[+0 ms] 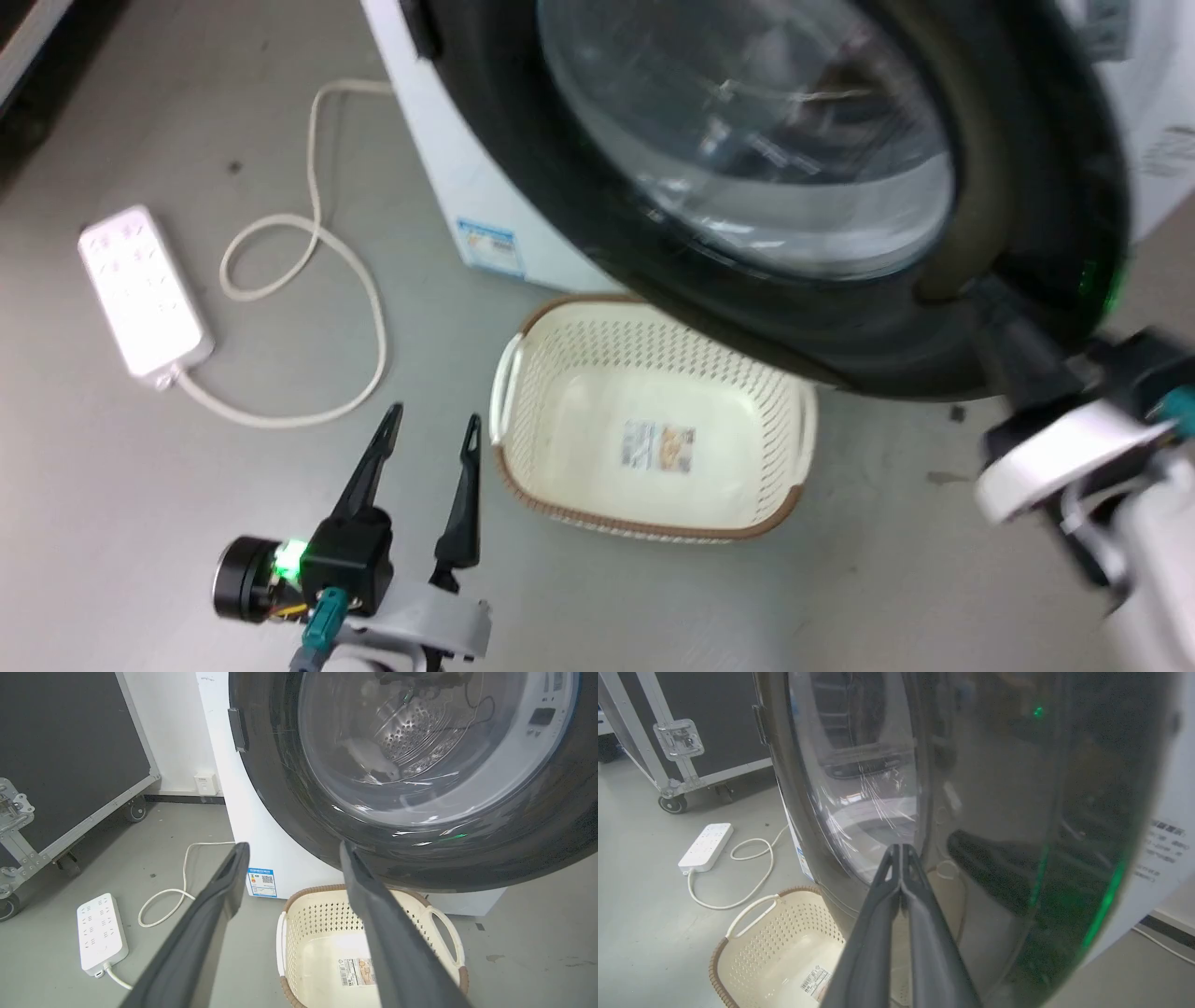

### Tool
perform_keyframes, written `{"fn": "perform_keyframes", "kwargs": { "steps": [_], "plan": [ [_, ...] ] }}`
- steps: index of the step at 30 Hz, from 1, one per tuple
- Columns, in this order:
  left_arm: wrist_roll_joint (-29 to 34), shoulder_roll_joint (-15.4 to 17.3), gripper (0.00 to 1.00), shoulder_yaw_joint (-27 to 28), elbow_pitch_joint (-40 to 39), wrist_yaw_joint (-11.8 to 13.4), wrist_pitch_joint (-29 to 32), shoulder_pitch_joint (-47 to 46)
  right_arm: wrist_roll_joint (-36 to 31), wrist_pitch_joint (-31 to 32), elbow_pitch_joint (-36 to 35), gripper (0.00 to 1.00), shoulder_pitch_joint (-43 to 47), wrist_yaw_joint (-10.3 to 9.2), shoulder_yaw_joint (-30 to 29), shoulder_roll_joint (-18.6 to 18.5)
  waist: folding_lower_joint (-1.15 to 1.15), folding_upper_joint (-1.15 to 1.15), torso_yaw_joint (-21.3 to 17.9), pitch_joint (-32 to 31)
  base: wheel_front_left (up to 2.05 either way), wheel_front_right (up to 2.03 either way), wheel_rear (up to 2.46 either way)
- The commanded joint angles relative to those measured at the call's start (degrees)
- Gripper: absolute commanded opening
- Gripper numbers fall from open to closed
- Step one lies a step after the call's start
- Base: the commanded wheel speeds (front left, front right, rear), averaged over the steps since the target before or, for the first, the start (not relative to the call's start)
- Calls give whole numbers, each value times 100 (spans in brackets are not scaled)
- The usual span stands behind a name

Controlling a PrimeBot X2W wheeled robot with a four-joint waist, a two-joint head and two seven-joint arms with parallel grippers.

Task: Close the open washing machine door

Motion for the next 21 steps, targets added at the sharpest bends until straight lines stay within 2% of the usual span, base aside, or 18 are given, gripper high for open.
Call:
{"fn": "perform_keyframes", "kwargs": {
  "steps": [1, 3, 7, 14, 21],
  "plan": [
    [37, -37, 100, -13, -32, -30, -26, -113, 90, 54, 93, 0, -170, 3, -36, -128, -1, 0, 215, 249, 0, 0, 0],
    [70, -111, 100, -62, -62, -53, -26, -268, 320, 231, 481, 0, -657, 3, -338, -476, -1, 0, 346, 455, 0, 0, 0],
    [98, -168, 100, -120, -102, -55, -26, -412, 442, 305, 873, 0, -1081, 3, -691, -595, -1, 0, 425, 612, 0, 0, 0],
    [137, -213, 100, -141, -148, -55, -26, -550, 437, 271, 1478, 0, -1728, 3, -971, -591, -1, 0, 419, 715, 0, 0, 0],
    [169, -218, 100, -93, -99, -82, -26, -517, 393, 99, 1955, 0, -1909, 3, -1012, -444, -1, 0, 297, 502, 0, 0, 0]
  ]
}}
